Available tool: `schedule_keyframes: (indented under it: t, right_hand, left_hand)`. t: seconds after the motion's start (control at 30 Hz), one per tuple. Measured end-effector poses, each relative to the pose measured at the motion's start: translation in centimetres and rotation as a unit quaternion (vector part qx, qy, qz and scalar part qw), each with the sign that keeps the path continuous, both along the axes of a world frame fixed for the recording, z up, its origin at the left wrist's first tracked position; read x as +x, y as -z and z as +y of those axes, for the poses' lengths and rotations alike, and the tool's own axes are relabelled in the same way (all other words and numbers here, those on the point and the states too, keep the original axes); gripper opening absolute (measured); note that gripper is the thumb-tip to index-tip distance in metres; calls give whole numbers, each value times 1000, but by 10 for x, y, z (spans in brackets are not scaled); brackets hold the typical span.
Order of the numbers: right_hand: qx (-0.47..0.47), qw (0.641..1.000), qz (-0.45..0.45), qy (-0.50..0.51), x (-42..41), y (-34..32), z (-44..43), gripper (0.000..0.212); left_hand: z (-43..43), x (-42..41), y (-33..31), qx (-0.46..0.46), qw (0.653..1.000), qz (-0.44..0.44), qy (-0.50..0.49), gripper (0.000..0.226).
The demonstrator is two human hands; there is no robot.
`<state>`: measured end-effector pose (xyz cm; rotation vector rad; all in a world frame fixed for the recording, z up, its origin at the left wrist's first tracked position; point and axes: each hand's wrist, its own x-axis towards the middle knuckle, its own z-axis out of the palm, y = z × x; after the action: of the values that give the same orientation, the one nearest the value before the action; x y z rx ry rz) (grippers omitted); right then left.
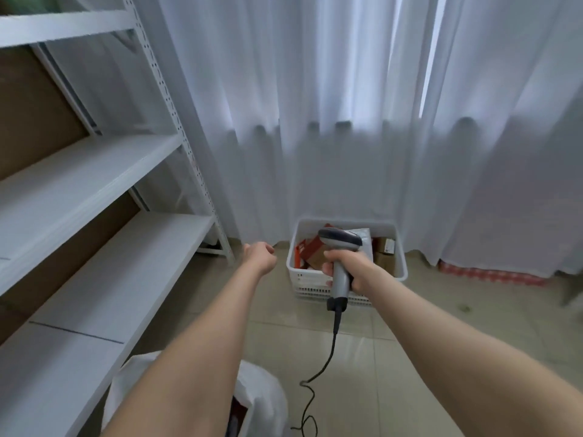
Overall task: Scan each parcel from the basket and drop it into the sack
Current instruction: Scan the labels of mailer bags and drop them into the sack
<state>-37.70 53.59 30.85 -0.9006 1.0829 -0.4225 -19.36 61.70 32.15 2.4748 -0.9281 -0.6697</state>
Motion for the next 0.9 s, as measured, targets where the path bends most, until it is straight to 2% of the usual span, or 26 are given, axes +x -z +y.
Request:
schedule_keyframes:
  t: [0.17,0.4,0.63,0.73,0.9]
  right_hand:
    - [46,998,-23,43,-40,13,-89,24]
    - [79,995,-14,62,-69,32,-203,14]
    - [121,987,-17,104,-62,68,-304,20]
    - [140,982,-8,126,-53,89,-358,17]
    - [145,977,23,155,-23,146,-461,18]
  left_hand:
    - [-102,-42,6,8,1000,5,2,37]
    - [-218,-79,29,39,999,24,3,40]
    - [-329,-75,69,67,997,35,18,38]
    - [-388,-64,101,84,995,33,33,38]
    - [-494,-36,151,110,990,59,63,37]
